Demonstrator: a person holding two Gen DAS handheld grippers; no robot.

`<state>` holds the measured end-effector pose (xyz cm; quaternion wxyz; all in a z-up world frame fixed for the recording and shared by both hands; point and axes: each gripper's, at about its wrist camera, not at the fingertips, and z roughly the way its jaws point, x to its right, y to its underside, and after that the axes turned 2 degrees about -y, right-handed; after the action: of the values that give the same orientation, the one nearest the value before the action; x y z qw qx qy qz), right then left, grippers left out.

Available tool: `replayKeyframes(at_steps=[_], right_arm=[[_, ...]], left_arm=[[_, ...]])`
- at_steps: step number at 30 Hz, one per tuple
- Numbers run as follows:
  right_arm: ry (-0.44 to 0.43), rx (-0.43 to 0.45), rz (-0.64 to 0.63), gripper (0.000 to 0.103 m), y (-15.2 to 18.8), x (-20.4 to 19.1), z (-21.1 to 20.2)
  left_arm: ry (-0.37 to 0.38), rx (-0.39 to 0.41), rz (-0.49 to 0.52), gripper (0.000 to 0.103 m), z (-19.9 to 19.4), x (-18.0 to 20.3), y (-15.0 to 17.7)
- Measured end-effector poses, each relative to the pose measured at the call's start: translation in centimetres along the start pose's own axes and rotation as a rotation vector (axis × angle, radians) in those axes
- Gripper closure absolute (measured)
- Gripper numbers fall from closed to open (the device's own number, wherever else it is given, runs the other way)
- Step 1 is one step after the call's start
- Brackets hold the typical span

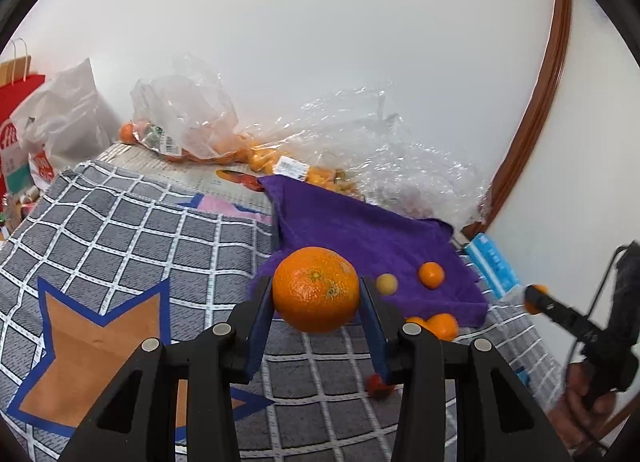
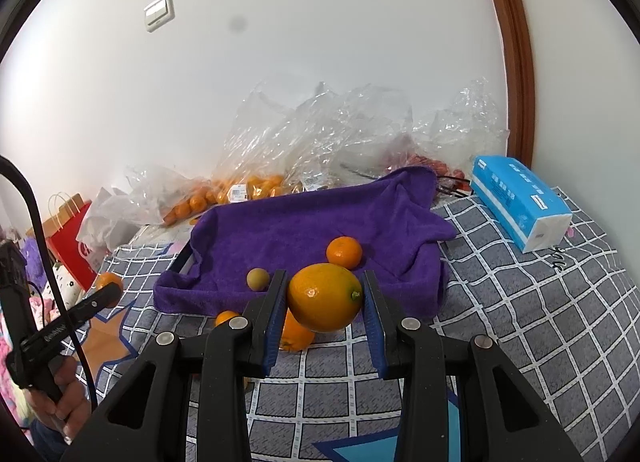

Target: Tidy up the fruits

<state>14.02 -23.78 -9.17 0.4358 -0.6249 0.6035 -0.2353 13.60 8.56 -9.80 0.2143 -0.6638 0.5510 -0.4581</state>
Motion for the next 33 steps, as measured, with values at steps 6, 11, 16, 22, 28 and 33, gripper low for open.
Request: replayKeyframes(at_steps=[6, 11, 16, 22, 28, 33], right_arm=[[0.006, 0.006, -0.006, 0.067, -0.7, 0.0, 1.1], [0.012, 0.024, 0.043, 0.067, -1.8, 0.8, 1.9], [0.036, 0.029, 0.043, 0.067, -3.3, 1.2, 3.0], [0.062, 0.031, 0.021, 0.067, -4.7, 2.1, 4.6], [0.068, -0.013, 0.02, 0.067, -5.8, 2.9, 7.2], [0.074, -0.02, -0.016, 0.067, -6.9, 2.8, 8.8]], left_arm=[[-0.029, 0.003, 0.029, 0.063, 0.1, 1.1, -1.9], [-0.023, 0.003, 0.021, 0.063, 0.9, 1.7, -3.6], [-0.039, 0.017, 0.01, 0.063, 1.9, 1.5, -5.4], [-0.068, -0.004, 0.016, 0.063, 4.6, 1.9, -6.3], [-0.088, -0.059, 0.038, 0.063, 8.5, 3.7, -6.1], [-0.102, -0.07, 0.058, 0.063, 11.0, 4.6, -5.9]])
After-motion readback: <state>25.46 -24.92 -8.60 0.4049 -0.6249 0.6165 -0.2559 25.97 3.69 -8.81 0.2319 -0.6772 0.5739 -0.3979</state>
